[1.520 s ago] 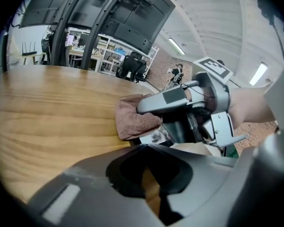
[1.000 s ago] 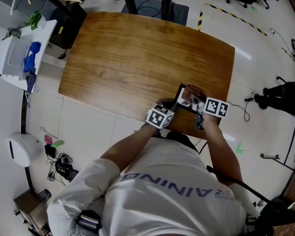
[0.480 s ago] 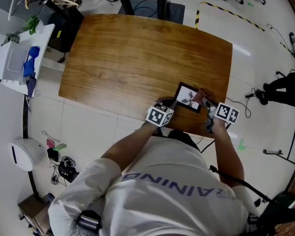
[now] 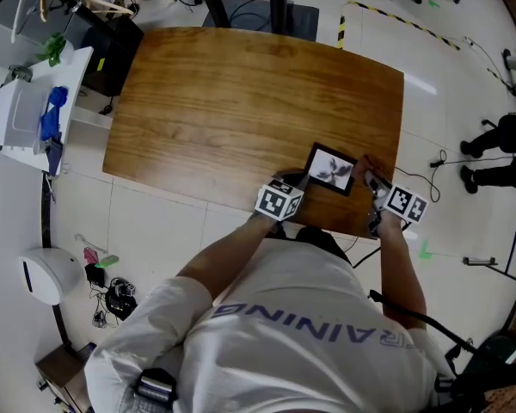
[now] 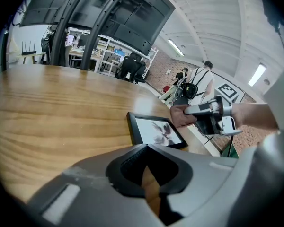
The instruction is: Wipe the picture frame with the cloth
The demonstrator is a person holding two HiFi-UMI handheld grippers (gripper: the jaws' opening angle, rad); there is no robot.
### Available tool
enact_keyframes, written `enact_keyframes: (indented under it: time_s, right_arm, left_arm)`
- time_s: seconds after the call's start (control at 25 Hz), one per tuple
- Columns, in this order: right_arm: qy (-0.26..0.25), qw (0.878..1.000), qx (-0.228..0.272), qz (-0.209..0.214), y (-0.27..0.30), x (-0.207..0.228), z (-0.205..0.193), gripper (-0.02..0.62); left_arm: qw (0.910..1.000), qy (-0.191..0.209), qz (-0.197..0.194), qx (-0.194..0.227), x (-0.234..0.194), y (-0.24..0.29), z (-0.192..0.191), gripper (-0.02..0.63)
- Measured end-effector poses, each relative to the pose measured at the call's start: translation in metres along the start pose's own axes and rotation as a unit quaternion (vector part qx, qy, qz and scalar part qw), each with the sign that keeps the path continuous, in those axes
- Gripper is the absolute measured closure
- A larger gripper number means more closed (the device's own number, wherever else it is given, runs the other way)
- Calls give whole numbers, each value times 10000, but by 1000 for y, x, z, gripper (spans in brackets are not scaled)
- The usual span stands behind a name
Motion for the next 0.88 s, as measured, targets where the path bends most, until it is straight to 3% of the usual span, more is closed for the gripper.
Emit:
enact_keyframes:
  time_s: [0.2,0.36,0.56,0.88]
  right_arm:
    - [-177,9962,128,840,29,-71,18,477]
    - [320,9907,-112,1321,70,-111,5,477]
    - [511,9912,-510,1110,89,-110,-23,477]
    - [534,9942,-557,749,69,-80,-32,477]
  left_arm:
    - [10000,-29,-20,-9,1,-1,2,600]
    - [10000,-52,-42,-27,2,-1,4,600]
    - [10000,-53,-50,-53,3,0,1,600]
    - [10000,-39,-37,-40,4,0,1,600]
Point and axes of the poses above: the fingertips, and each gripper's own axes: y forward along the fingers, x to its right, z out of its top, the point moved 1 cm from there along -y, backward along the fingers, and after that the axes turned 15 degrees about -y, right-handed, at the moved point
